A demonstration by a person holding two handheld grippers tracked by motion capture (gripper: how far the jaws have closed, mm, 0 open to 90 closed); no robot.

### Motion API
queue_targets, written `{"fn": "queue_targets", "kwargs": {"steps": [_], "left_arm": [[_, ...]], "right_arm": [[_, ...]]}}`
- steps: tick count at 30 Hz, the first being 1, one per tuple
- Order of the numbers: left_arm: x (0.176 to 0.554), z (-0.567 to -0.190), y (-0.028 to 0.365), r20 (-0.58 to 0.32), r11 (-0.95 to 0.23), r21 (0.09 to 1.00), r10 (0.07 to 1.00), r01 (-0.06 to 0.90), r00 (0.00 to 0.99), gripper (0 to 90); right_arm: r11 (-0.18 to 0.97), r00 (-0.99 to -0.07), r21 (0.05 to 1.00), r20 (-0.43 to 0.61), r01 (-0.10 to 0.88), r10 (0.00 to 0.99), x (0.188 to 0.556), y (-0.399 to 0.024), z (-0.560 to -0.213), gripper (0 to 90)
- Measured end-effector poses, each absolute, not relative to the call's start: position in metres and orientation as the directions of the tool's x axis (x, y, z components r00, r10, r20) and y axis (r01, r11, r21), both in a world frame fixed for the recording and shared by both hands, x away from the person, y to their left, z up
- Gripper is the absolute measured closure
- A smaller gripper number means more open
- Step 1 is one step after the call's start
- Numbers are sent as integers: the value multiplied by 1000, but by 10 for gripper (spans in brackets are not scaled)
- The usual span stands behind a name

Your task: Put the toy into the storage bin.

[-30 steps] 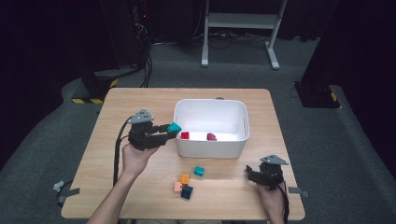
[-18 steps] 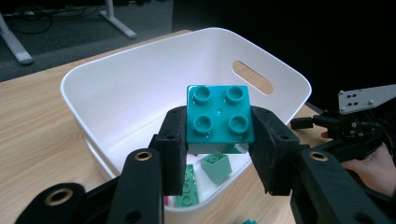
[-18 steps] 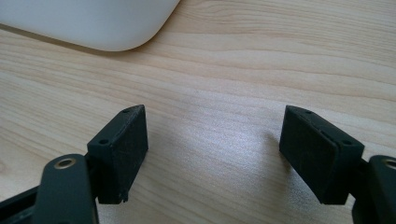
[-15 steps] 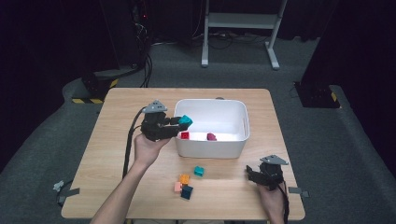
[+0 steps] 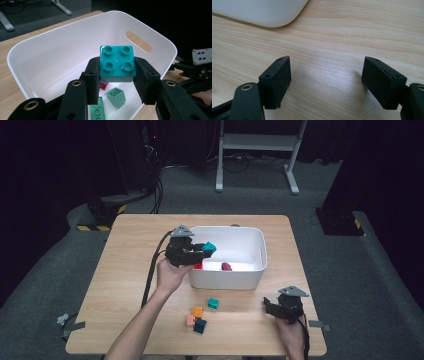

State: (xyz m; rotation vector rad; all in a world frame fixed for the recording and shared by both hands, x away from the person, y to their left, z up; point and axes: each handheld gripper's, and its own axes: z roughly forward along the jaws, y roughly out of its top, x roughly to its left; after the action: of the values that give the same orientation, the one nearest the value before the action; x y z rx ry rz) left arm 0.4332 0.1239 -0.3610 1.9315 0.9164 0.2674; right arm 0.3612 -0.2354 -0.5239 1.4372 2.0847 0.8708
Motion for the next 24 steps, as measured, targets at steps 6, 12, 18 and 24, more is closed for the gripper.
{"fn": "queue_targets", "kwargs": {"steps": [6,12,18,24], "left_arm": [[438,-369,115,-158,-298,820,702,489,694,586],[443,-375,109,-156,-306,814,703,493,694,586],[446,-380,102,-138,-328,804,709,496,691,585],[448,-382,101,-132,-327,804,717,496,685,584]], "right_arm": [[255,-349,719,-18,647,937,361,-235,-524,235],[255,-350,719,-18,646,937,361,-236,-524,235],[255,-350,719,-18,646,937,361,-236,-524,235],[255,-350,719,-18,646,937,361,-236,-524,235]]}}
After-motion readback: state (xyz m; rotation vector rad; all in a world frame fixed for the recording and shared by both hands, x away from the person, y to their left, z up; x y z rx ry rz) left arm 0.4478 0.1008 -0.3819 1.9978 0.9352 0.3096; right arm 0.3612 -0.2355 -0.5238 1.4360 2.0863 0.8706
